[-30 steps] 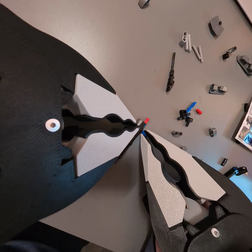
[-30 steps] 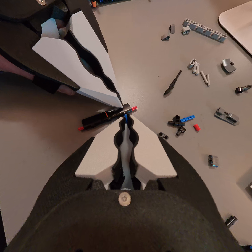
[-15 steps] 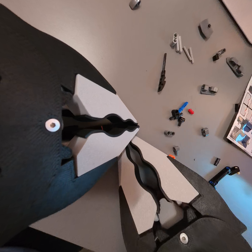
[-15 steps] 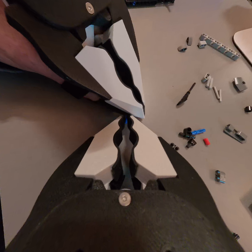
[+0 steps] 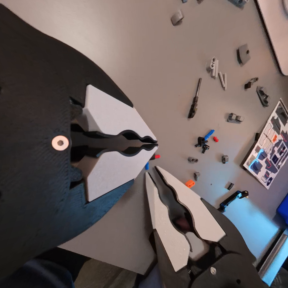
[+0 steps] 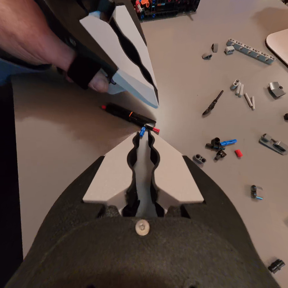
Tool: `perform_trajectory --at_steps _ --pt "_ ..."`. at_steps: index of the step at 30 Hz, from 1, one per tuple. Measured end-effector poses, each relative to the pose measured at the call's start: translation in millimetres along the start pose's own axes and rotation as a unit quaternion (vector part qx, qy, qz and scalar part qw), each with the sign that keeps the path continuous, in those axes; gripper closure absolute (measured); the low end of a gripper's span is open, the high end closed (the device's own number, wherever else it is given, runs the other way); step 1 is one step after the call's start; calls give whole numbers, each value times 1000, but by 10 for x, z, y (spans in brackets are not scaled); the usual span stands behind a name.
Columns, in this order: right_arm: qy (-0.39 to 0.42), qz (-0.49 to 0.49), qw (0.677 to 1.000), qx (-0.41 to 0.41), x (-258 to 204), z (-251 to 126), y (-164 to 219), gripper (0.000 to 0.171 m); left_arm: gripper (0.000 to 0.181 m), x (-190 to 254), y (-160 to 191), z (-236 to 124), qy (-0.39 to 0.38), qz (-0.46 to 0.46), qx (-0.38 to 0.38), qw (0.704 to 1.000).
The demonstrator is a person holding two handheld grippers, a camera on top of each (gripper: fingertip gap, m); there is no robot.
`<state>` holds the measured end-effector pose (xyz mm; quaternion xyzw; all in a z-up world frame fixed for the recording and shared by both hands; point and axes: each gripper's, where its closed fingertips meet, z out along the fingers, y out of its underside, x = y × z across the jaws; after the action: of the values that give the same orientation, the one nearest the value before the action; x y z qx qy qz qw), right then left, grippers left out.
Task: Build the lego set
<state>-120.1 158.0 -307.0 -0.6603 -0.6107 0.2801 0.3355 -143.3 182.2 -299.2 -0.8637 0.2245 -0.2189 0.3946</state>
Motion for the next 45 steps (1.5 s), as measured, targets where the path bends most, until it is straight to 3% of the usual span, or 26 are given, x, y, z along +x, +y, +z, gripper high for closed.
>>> perform_trajectory --at_steps 10,26,33,36,45 --pt "9 3 1000 -29 -61 60 61 166 181 99 140 -1 -3 25 -31 999" --pt "37 39 998 -32 -157 120 14 170 181 105 220 60 -70 101 -62 991" --pt "58 46 997 -33 -101 100 29 170 181 39 204 5 -73 77 -52 993" --pt "55 50 997 -32 -86 69 51 168 181 111 198 -52 -34 53 -43 997" --pt "58 78 995 -34 -142 115 18 162 181 88 282 -78 -41 83 -57 994"
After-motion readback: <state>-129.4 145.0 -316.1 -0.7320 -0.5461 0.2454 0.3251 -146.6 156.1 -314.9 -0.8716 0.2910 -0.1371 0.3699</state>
